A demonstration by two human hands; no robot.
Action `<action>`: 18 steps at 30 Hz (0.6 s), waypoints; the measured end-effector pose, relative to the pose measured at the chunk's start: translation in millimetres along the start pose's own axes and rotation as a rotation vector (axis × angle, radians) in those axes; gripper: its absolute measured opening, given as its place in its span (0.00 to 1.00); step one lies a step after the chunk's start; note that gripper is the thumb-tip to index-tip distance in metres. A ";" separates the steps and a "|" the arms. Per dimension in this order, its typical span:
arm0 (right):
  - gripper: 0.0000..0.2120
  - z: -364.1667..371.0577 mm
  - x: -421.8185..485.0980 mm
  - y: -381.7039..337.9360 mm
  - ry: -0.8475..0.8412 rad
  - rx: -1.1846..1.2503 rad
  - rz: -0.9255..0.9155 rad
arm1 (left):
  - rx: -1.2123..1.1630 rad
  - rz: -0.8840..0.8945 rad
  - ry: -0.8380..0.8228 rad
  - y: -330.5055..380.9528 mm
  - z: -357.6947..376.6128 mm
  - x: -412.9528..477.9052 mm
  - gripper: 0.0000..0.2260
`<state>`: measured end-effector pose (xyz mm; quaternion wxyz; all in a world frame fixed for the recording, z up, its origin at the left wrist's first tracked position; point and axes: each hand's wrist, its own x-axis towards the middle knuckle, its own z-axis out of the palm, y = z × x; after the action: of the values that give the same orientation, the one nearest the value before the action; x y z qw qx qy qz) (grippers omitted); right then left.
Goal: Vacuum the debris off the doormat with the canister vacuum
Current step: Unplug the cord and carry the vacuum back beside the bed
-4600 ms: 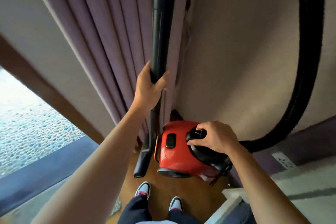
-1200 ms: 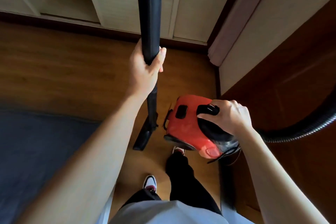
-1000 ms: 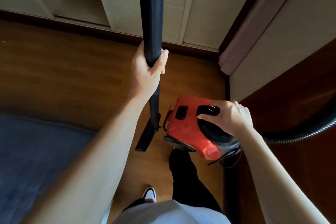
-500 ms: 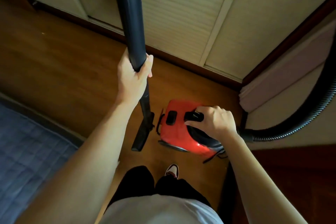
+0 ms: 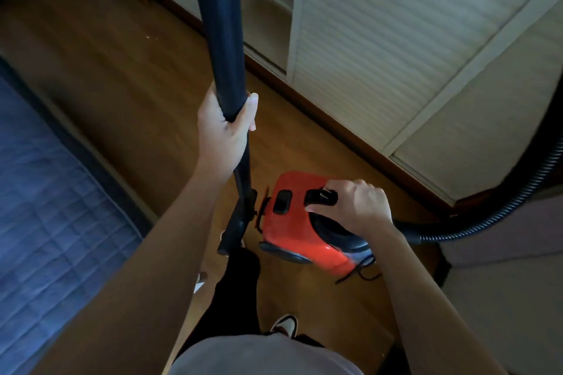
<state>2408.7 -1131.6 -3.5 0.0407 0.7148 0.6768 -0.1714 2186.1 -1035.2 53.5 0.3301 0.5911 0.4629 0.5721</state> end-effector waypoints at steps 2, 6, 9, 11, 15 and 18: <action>0.26 -4.6 29.2 -13.0 -0.008 -0.005 -0.027 | -0.007 -0.054 0.024 -6.3 -11.9 18.7 0.03; 0.26 -18.6 106.7 -53.4 -0.056 -0.043 -0.086 | 0.015 -0.094 0.060 -38.7 -42.4 84.2 0.08; 0.26 -30.9 166.3 -86.2 -0.085 -0.093 -0.127 | 0.000 -0.072 0.077 -62.2 -69.0 131.6 0.08; 0.27 -40.1 203.3 -107.8 -0.090 -0.134 -0.154 | 0.005 -0.093 0.110 -76.1 -83.9 160.8 0.09; 0.29 -60.4 273.9 -147.9 -0.077 -0.141 -0.205 | 0.021 -0.077 0.134 -101.4 -109.0 218.3 0.08; 0.27 -77.1 321.9 -168.9 -0.072 -0.108 -0.231 | 0.020 -0.079 0.167 -116.3 -121.3 253.9 0.06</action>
<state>2265.7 -788.6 1.6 0.0834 0.6224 0.7609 -0.1635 2026.1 -776.1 56.1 0.3068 0.5257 0.5176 0.6014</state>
